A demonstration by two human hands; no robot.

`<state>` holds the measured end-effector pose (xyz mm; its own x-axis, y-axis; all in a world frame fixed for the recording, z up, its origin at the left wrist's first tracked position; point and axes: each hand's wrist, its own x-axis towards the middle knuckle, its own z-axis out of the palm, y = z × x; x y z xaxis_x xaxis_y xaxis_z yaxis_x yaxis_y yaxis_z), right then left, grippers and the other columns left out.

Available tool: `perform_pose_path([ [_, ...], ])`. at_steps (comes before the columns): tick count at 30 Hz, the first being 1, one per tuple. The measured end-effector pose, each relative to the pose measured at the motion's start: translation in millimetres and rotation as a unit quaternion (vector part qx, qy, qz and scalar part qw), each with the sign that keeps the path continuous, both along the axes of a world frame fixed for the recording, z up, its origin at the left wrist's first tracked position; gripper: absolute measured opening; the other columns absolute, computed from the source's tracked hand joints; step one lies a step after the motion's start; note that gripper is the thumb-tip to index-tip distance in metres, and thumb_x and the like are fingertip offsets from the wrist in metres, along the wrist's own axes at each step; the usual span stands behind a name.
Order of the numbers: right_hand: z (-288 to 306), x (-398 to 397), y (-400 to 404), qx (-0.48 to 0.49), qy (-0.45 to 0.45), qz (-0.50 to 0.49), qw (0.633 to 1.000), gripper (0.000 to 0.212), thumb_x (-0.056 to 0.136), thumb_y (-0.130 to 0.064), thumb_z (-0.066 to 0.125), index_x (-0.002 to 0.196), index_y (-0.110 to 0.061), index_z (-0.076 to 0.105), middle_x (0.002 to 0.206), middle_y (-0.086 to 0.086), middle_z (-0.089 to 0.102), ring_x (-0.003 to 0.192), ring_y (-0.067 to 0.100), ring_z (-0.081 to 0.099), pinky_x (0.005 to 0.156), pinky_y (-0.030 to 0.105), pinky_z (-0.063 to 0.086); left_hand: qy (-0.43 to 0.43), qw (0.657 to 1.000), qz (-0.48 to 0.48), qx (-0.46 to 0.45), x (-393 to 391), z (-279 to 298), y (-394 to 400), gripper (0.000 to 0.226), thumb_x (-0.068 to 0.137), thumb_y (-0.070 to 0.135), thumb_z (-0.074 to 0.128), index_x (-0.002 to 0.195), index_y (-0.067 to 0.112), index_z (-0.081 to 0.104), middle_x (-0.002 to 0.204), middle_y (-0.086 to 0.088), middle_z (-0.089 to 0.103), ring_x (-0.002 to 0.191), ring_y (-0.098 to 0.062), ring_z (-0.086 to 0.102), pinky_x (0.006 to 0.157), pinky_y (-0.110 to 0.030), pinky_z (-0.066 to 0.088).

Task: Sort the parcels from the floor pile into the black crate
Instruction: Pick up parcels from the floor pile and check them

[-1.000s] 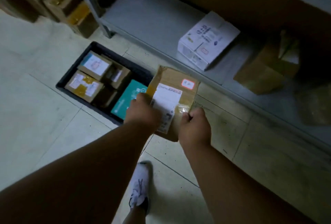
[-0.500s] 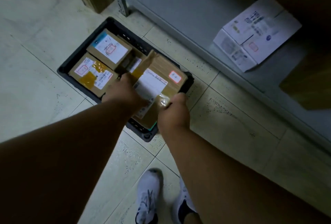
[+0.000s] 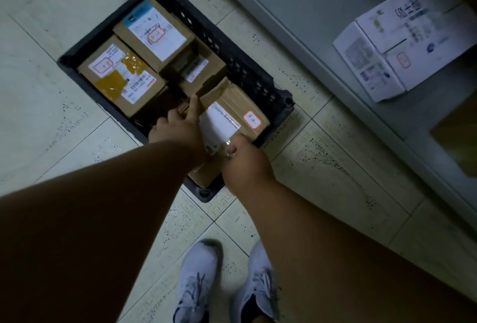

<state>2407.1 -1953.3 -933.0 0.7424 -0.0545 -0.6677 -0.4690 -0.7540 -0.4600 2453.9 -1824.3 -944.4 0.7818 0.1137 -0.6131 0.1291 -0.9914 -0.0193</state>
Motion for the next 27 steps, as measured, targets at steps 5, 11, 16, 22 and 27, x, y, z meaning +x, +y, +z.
perform_pose_path([
  [5, 6.1, 26.3, 3.7, 0.001, 0.076, 0.044, 0.996, 0.038, 0.091, -0.023, 0.06, 0.126, -0.013, 0.05, 0.122, 0.013, 0.057, 0.105, 0.033, 0.06, 0.084, 0.044, 0.056, 0.013, 0.998, -0.027, 0.063, 8.4, 3.6, -12.9, 0.132, 0.063, 0.051, 0.082, 0.151, 0.022, -0.013, 0.141, -0.019, 0.036, 0.122, -0.037, 0.043, 0.093, -0.049, 0.043],
  [11, 36.1, 25.3, -3.7, -0.037, -0.013, 0.047, 0.998, 0.034, 0.093, -0.02, 0.057, 0.126, -0.015, 0.048, 0.117, 0.014, 0.059, 0.098, 0.031, 0.06, 0.067, 0.034, 0.05, -0.012, 0.996, -0.07, 0.057, -9.5, 32.7, -17.0, 0.104, 0.084, 0.054, 0.058, 0.151, 0.023, -0.015, 0.157, -0.025, 0.007, 0.136, -0.041, 0.031, 0.103, -0.049, 0.037],
  [16, 99.7, 10.2, -35.0, -0.081, -0.153, -0.034, 0.984, 0.039, 0.09, -0.03, 0.061, 0.125, -0.022, 0.047, 0.129, 0.012, 0.049, 0.117, 0.032, 0.046, 0.087, 0.045, 0.049, -0.141, 0.981, -0.118, -0.062, -26.3, 104.6, -54.0, 0.079, 0.09, 0.045, 0.052, 0.15, 0.025, 0.005, 0.154, -0.017, 0.023, 0.134, -0.037, 0.036, 0.1, -0.051, 0.04],
  [22, 172.1, -38.5, -88.7, -0.126, -0.183, -0.149, 0.963, 0.061, 0.086, -0.031, 0.066, 0.139, -0.035, 0.037, 0.141, 0.006, 0.04, 0.127, 0.028, 0.037, 0.094, 0.046, 0.044, -0.187, 0.948, -0.187, -0.175, -59.2, 189.7, -114.6, 0.051, 0.096, 0.036, 0.041, 0.142, 0.02, 0.027, 0.135, -0.013, 0.043, 0.114, -0.032, 0.05, 0.088, -0.043, 0.046],
  [27, 191.4, -108.3, -137.1, -0.137, -0.192, -0.288, 0.928, 0.07, 0.084, -0.037, 0.071, 0.142, -0.03, 0.034, 0.147, 0.005, 0.037, 0.132, 0.027, 0.039, 0.095, 0.048, 0.048, -0.191, 0.926, -0.254, -0.204, -112.9, 208.1, -172.2, 0.052, 0.096, 0.034, 0.041, 0.144, 0.021, 0.025, 0.137, -0.01, 0.043, 0.119, -0.029, 0.048, 0.097, -0.044, 0.043],
])
